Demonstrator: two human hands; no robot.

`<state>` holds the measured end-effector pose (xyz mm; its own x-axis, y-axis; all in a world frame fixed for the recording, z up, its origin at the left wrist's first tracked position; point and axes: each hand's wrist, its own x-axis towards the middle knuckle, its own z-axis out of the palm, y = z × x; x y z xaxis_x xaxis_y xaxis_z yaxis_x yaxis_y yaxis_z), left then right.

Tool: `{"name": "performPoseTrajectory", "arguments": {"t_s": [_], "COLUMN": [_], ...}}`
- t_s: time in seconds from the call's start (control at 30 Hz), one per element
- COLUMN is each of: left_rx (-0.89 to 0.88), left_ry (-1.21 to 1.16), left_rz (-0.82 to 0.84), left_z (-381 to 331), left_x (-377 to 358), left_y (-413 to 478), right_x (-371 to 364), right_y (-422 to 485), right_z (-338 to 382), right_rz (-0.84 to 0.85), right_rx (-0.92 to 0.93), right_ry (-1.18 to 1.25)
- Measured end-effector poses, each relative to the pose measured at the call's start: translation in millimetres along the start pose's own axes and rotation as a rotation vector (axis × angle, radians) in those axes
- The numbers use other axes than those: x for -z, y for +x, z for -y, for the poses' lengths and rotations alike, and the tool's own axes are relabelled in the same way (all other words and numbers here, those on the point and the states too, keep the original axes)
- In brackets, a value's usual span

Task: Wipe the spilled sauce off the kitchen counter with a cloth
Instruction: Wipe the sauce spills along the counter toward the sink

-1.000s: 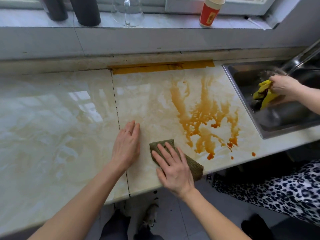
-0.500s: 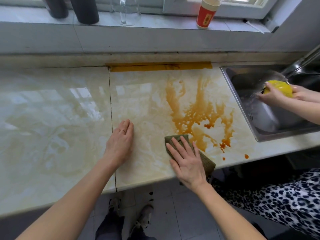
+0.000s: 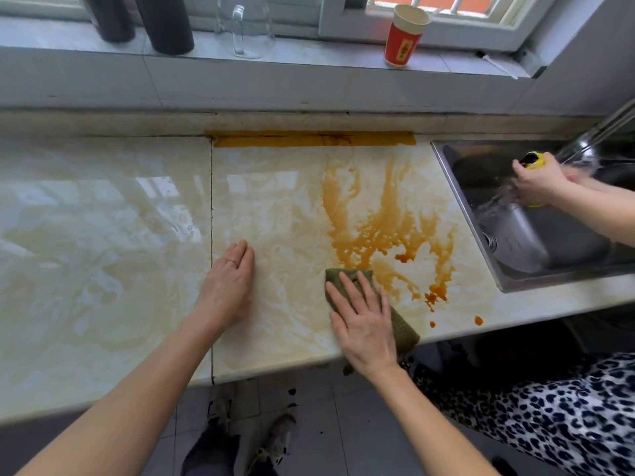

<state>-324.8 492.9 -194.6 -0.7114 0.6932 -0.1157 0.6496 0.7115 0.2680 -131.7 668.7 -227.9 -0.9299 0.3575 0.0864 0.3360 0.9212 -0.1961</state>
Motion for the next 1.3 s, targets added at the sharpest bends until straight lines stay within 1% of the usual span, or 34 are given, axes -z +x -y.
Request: {"name": "performPoseTrajectory", "arguments": {"t_s": [0.13,0.2,0.23,0.3,0.37,0.47,0.5,0.57,0.67,0.77,0.8,0.87,0.97,1.03,1.07,1.1,1.2,1.3], "left_rx": [0.019,0.021,0.017,0.013,0.014,0.009,0.015,0.030,0.038,0.048,0.046,0.046,0.029,0.034,0.042,0.053,0.104,0.140], "left_ry": [0.020,0.031,0.040,0.056,0.064,0.071,0.067,0.067,0.063,0.055,0.056,0.057,0.051,0.050,0.052,0.054,0.065,0.102], "left_rz": [0.015,0.019,0.028,0.044,0.047,0.037,0.035,0.055,0.109,0.127,0.127,0.129,0.134,0.138,0.139,0.139,0.123,0.142], "left_z": [-7,-6,-6,-6,-8,-7,-7,-7,-10,-11,-10,-10,-12,-14,-15,-16,-22,-28], "left_x": [0,1,1,3,5,5,4,6,11,16,16,17,21,22,23,24,32,41], "left_y": [2,3,2,2,1,1,2,4,7,8,7,6,5,5,6,7,17,30], "right_x": [-3,-2,-1,1,4,2,0,-3,-9,-11,-11,-10,-6,-6,-7,-8,-15,-14], "right_y": [7,20,28,45,55,50,46,40,48,76,83,93,98,97,95,94,95,109], "right_z": [5,-9,-18,-36,-47,-35,-26,-4,19,21,15,-1,-17,-10,-1,8,30,26], "right_rz": [0.055,0.079,0.084,0.082,0.046,-0.069,-0.111,-0.137,-0.064,0.011,0.037,0.054,-0.023,-0.073,-0.083,-0.083,-0.051,-0.036], "right_rx": [0.187,0.227,0.194,0.036,-0.101,-0.169,-0.152,-0.044,0.138,0.185,0.177,0.098,-0.071,-0.134,-0.135,-0.105,0.066,0.099], "right_ry": [-0.018,-0.047,-0.064,-0.066,-0.060,-0.066,-0.058,-0.013,0.027,0.046,0.040,0.026,0.059,0.087,0.095,0.096,0.096,0.116]}}
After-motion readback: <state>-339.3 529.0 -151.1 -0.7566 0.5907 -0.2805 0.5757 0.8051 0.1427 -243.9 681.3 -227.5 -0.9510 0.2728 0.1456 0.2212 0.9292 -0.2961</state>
